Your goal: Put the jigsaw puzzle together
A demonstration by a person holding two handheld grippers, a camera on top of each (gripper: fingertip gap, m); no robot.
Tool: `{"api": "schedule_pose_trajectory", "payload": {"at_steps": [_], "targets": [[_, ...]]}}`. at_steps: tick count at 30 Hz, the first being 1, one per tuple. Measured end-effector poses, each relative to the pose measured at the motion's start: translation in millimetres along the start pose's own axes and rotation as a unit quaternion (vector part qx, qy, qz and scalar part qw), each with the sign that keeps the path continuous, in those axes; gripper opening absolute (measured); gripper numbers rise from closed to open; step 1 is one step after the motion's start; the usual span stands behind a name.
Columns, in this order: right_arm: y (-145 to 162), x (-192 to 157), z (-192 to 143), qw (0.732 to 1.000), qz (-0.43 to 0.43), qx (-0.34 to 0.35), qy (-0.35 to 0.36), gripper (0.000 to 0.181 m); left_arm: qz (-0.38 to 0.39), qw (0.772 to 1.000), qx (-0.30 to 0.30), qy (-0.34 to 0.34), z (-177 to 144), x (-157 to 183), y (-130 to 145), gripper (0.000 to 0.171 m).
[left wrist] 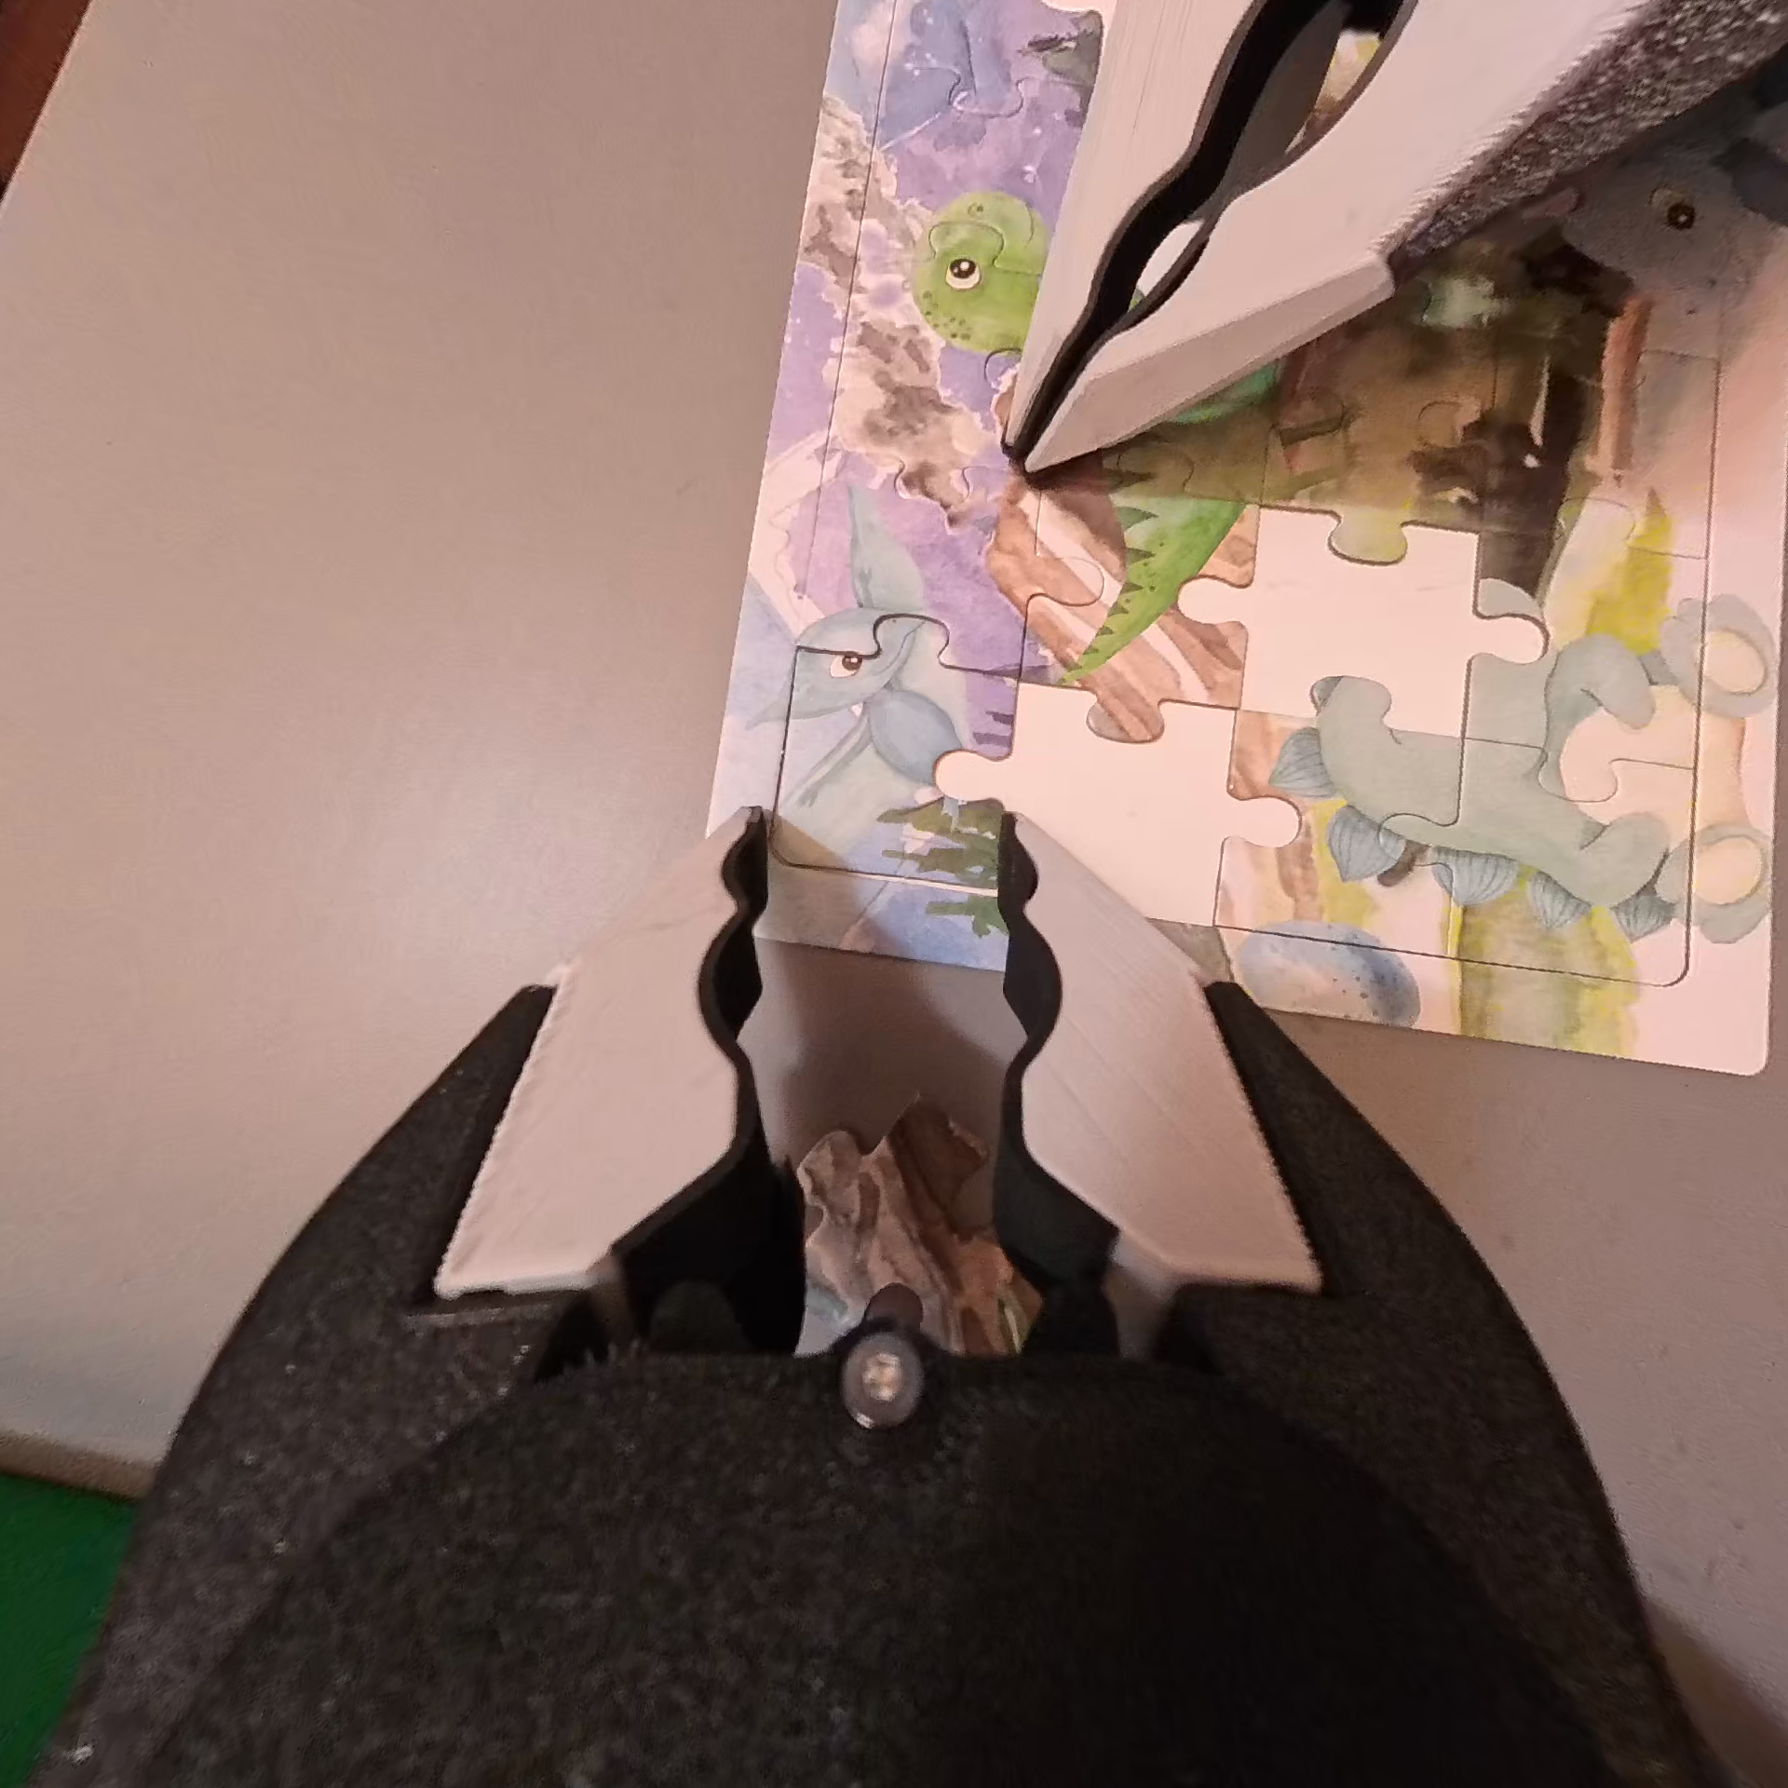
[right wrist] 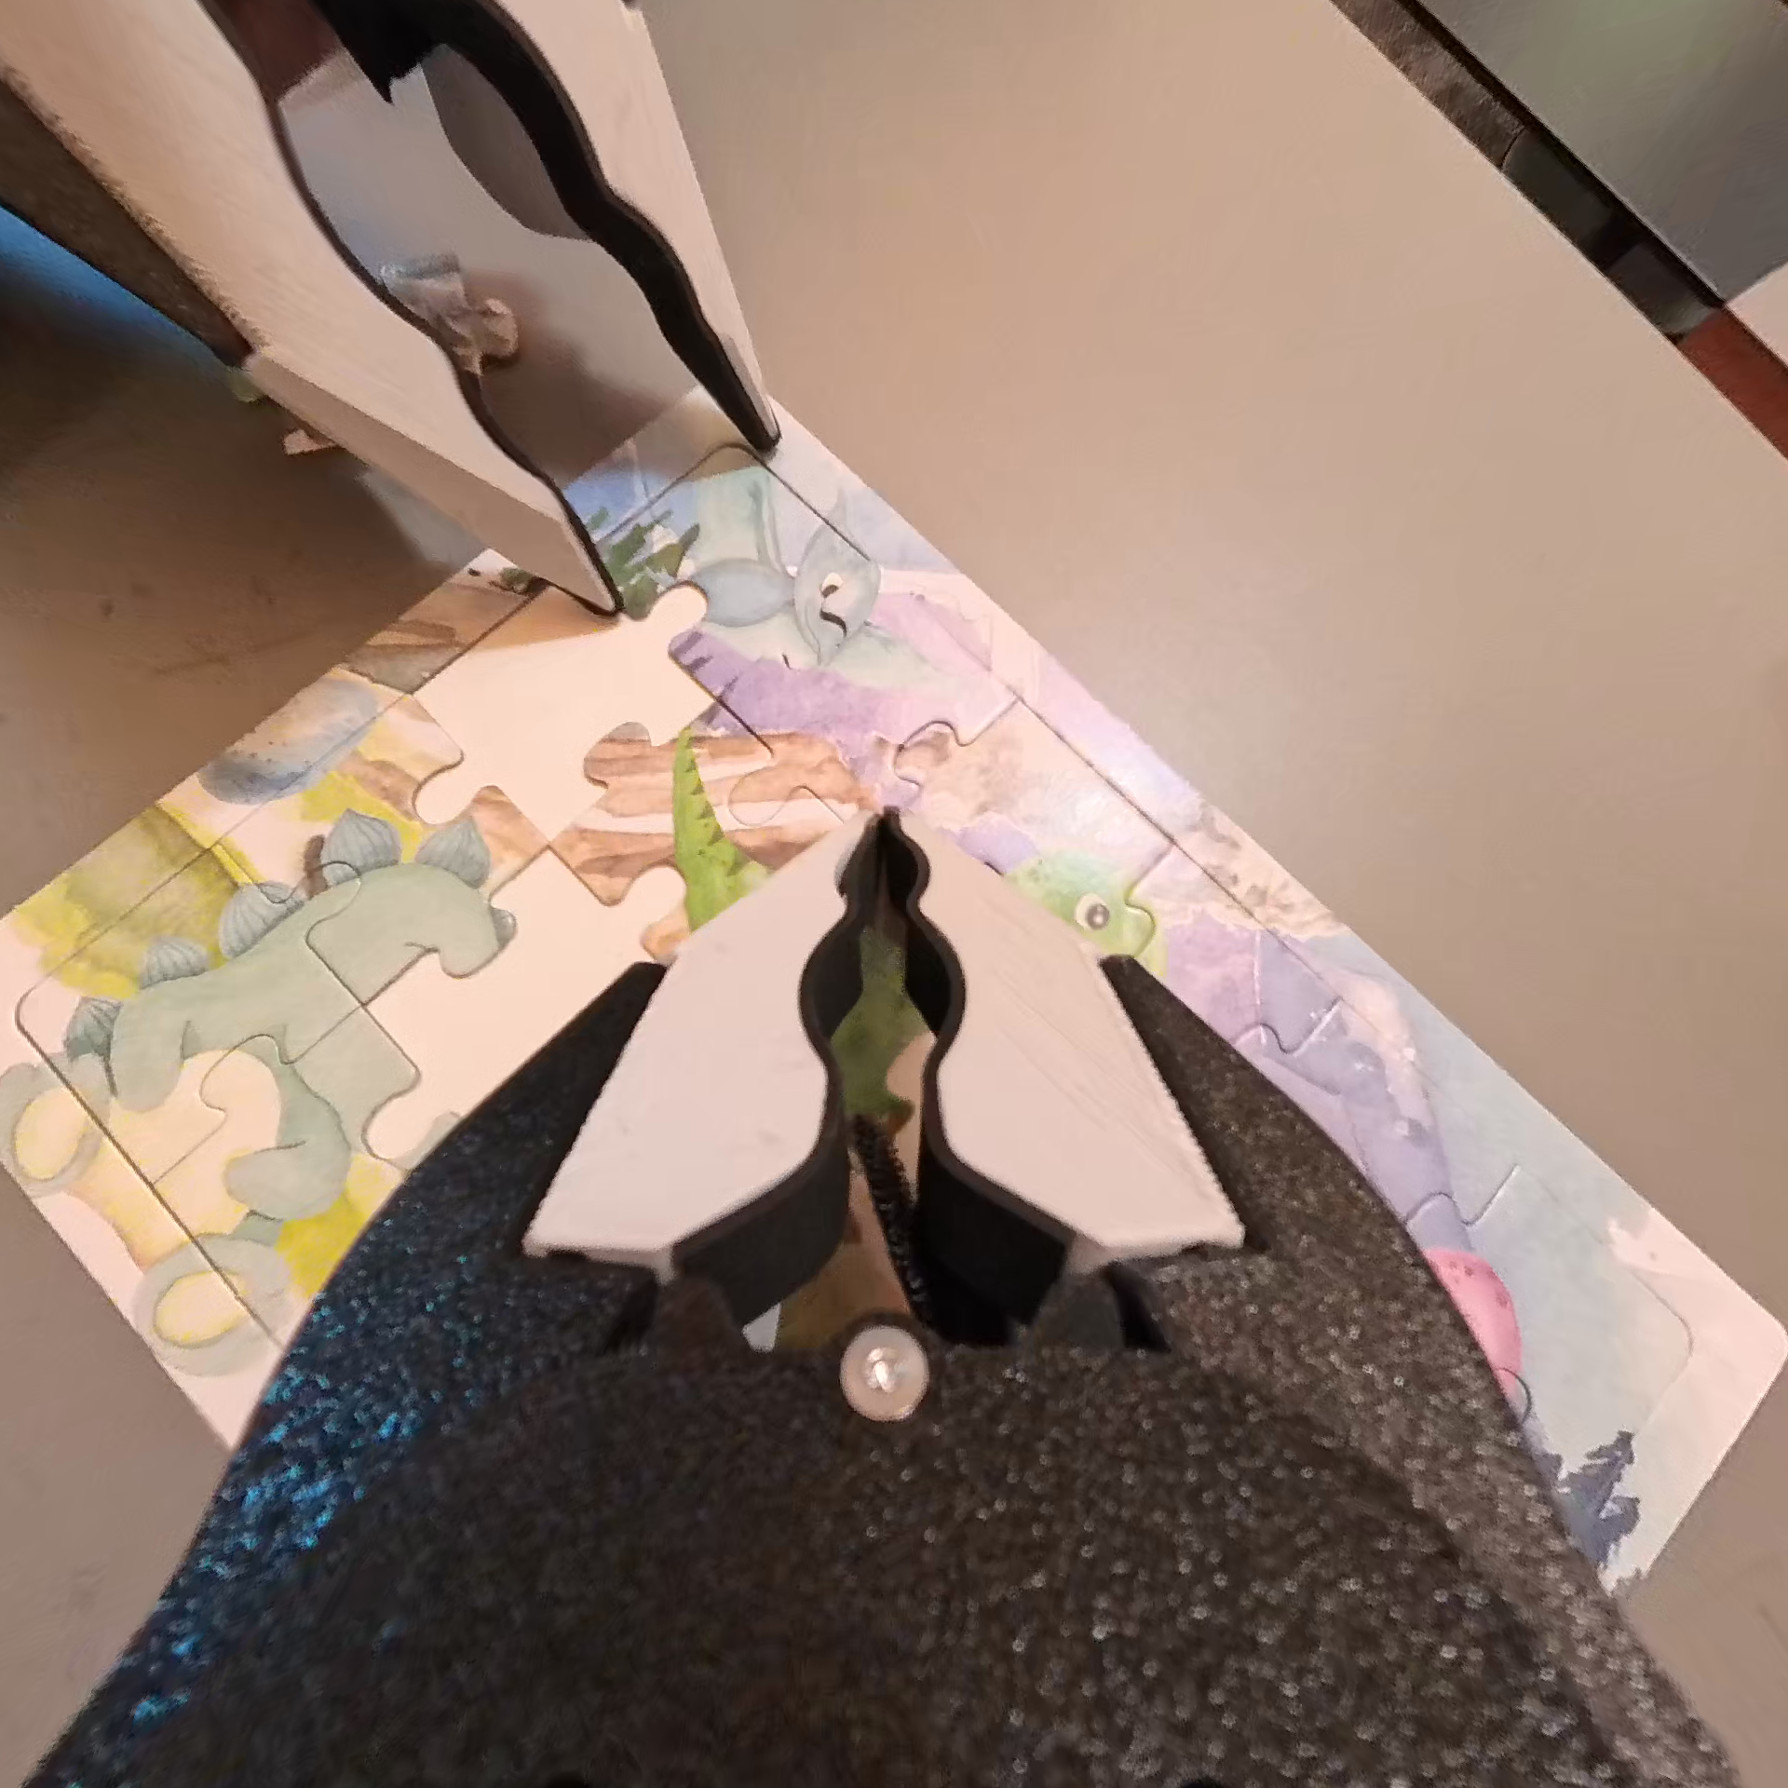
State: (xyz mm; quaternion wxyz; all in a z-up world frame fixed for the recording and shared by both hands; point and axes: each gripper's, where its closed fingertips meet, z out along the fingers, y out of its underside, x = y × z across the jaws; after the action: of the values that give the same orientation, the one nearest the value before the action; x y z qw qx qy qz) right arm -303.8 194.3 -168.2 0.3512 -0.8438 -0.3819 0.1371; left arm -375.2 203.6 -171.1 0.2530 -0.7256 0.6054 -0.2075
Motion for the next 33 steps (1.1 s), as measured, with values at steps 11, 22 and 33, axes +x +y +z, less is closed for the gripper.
{"api": "schedule_pose_trajectory", "payload": {"at_steps": [11,22,33], "targets": [[-21,-10,21,1.0,-0.006,0.006,-0.03,0.0,-0.008,1.0,0.001,0.006,-4,-1,4,0.045],[-33,-5,34,0.999,-0.014,-0.03,-0.011,0.0,-0.007,1.0,0.001,0.002,-5,0,5,0.045],[-42,-3,31,1.0,0.018,-0.006,-0.022,0.0,-0.037,0.999,0.033,0.02,-3,-3,-3,0.025]]}}
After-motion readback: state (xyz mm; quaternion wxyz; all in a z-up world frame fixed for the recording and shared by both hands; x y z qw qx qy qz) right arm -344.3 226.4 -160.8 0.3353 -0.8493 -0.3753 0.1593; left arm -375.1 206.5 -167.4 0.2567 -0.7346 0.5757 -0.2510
